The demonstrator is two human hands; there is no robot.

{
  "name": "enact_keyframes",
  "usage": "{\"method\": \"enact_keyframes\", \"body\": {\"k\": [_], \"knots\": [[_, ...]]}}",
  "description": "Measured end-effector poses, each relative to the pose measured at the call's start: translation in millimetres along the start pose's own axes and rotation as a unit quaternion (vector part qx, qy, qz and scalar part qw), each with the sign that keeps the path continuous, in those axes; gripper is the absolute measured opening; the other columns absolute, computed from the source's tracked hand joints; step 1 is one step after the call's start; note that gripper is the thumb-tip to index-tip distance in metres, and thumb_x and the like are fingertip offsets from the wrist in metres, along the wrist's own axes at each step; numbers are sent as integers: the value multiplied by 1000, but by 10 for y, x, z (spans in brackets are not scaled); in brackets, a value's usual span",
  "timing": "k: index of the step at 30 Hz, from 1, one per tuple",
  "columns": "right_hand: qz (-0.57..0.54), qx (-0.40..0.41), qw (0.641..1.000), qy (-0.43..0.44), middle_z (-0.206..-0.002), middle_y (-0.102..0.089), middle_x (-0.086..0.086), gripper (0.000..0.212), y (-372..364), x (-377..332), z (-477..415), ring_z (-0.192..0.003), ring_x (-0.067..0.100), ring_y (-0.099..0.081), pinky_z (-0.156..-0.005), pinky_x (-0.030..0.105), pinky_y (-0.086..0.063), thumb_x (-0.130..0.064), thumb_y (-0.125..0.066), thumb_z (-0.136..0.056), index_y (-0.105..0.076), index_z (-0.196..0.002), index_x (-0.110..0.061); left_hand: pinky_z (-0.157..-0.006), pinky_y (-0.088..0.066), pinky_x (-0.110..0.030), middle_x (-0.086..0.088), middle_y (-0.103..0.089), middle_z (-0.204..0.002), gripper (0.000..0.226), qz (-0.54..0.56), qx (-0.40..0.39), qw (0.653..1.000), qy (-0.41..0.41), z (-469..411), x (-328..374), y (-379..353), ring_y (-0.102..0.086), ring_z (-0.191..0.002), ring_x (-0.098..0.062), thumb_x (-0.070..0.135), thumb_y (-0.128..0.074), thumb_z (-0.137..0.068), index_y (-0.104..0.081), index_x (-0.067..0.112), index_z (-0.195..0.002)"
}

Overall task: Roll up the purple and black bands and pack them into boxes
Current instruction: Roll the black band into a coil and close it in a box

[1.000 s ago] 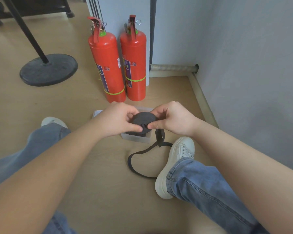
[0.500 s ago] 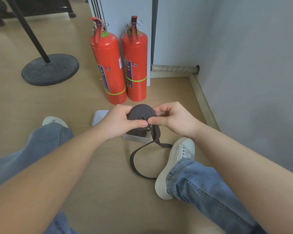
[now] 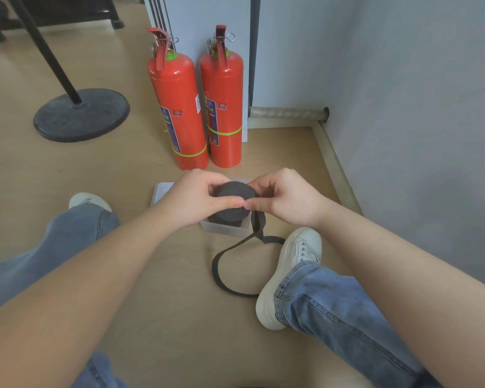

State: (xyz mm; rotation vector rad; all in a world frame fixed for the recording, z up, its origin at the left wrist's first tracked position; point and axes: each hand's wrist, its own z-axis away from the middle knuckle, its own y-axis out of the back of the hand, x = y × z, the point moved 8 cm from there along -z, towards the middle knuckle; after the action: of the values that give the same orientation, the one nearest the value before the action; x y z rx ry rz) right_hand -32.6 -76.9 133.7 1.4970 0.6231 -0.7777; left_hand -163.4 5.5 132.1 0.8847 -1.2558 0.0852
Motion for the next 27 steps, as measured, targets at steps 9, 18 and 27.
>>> {"method": "enact_keyframes", "body": {"k": [9, 18, 27], "knots": [[-172, -24, 983, -54, -101, -79, 12, 21, -78, 113, 67, -99, 31, -75, -94, 38, -59, -10, -77, -89, -75, -109, -4, -75, -63, -41, 1, -79, -87, 16, 151, 51, 987, 23, 29, -44, 64, -75, -82, -16, 14, -78, -84, -76, 28, -93], [-43, -67, 996, -50, -50, -58, -17, 29, -91, 48, 44, -47, 1, -48, -54, 11, -37, -14, -76, -91, -66, -66, -26, -73, -64, -37, 9, -76, -100, 31, 61, -23, 997, 36, 36, -42, -2, -74, -89, -7, 21, -83, -80, -73, 32, -107], [-147, 15, 988, -37, -94, -80, 1, 19, 96, 7, 4, -90, 19, -77, -86, 30, -60, -5, -76, -88, -77, -103, -16, -72, -64, -35, -2, -78, -93, 17, 158, 37, 985, 63, 26, -54, 43, -76, -86, -15, 12, -79, -84, -76, 17, -100]]}}
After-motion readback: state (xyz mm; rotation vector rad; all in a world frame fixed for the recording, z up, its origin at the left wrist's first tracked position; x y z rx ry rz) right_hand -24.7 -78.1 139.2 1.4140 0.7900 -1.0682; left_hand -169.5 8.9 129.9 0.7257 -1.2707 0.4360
